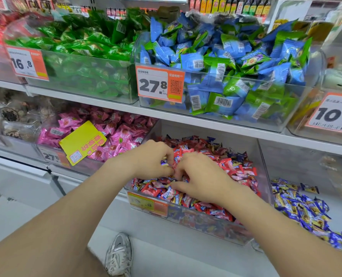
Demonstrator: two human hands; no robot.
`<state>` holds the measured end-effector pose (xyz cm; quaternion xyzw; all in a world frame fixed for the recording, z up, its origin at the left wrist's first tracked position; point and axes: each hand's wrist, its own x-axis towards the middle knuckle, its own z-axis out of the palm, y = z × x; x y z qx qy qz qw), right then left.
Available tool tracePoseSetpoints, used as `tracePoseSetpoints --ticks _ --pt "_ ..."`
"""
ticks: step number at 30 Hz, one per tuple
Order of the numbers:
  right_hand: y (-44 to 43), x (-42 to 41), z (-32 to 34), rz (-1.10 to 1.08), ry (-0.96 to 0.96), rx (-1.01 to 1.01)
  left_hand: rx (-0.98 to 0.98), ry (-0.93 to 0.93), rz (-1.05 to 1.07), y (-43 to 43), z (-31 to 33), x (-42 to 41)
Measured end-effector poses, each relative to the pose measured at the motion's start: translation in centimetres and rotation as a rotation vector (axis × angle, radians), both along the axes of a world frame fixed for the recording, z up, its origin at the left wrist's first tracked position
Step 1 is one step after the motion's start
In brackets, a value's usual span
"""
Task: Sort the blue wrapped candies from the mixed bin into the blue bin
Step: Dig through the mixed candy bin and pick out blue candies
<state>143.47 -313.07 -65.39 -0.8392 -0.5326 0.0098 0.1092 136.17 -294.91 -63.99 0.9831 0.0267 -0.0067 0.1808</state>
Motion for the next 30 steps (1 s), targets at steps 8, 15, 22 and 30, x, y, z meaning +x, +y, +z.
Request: tracePoseSetpoints --ticks 8,15,22,30 --pt "-2.9 2.4 3.3 -0.124 0.403 0.198 0.005 0.075 -0.043 0.4 -1.1 0.2" --pt "-3.3 2.4 2.2 -0.083 0.244 0.035 -0.135 -0.040 -0.010 -0.7 0.6 -0.2" --pt "-4.4 2.7 2.8 -0.106 0.092 0.083 -0.196 -0.017 0.012 -1.4 0.8 -0.3" --pt "-3.8 1.0 2.5 0.035 0.005 -0.264 -0.045 0.116 -0.137 -2.5 -0.8 0.1"
